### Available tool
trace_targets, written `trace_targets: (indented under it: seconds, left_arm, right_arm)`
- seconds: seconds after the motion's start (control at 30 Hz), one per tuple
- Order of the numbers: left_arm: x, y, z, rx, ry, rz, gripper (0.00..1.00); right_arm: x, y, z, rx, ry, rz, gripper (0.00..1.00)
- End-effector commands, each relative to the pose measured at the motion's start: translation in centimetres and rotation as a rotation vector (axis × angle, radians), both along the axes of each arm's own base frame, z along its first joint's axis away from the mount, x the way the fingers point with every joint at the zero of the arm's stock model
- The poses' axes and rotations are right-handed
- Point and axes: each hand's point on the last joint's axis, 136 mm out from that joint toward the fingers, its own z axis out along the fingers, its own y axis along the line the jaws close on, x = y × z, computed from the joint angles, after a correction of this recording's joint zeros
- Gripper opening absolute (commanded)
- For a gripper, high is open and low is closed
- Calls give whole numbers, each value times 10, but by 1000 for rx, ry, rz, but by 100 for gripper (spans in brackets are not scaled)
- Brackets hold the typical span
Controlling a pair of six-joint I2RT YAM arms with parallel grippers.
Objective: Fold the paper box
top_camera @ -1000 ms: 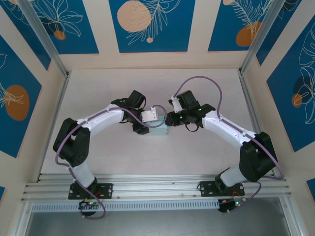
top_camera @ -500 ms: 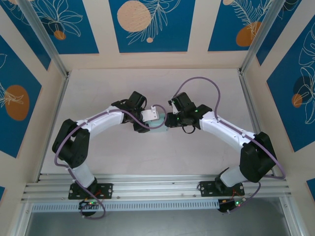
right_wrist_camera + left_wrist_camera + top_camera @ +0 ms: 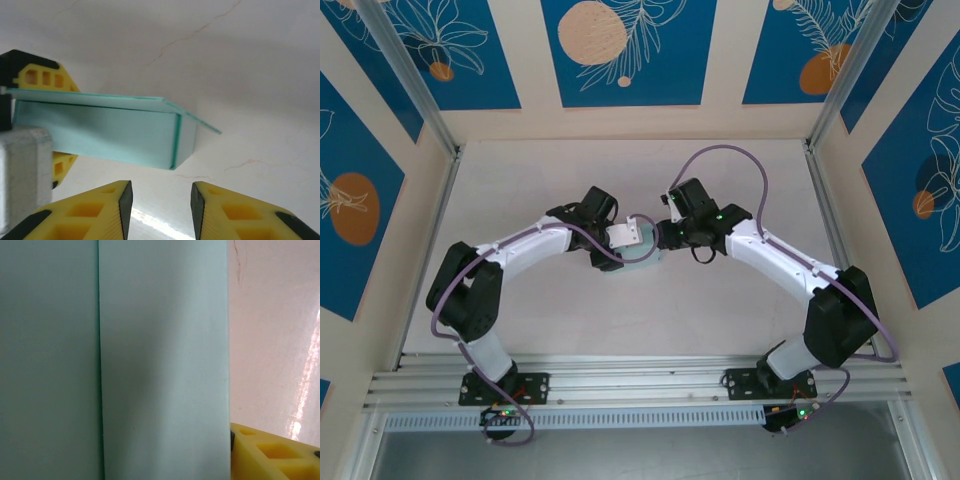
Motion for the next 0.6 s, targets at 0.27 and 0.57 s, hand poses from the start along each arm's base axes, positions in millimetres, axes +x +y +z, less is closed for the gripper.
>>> trace_targets:
  seconds: [0.27,0.57]
  left_arm:
    - [-6,-3,-2,9,1,-78,62]
    - [-6,-6,1,-5,-4,-110,62]
  right_arm:
    - [20,9,15,-20,-117,317,54]
    - [41,5,5,-78,-104,380,54]
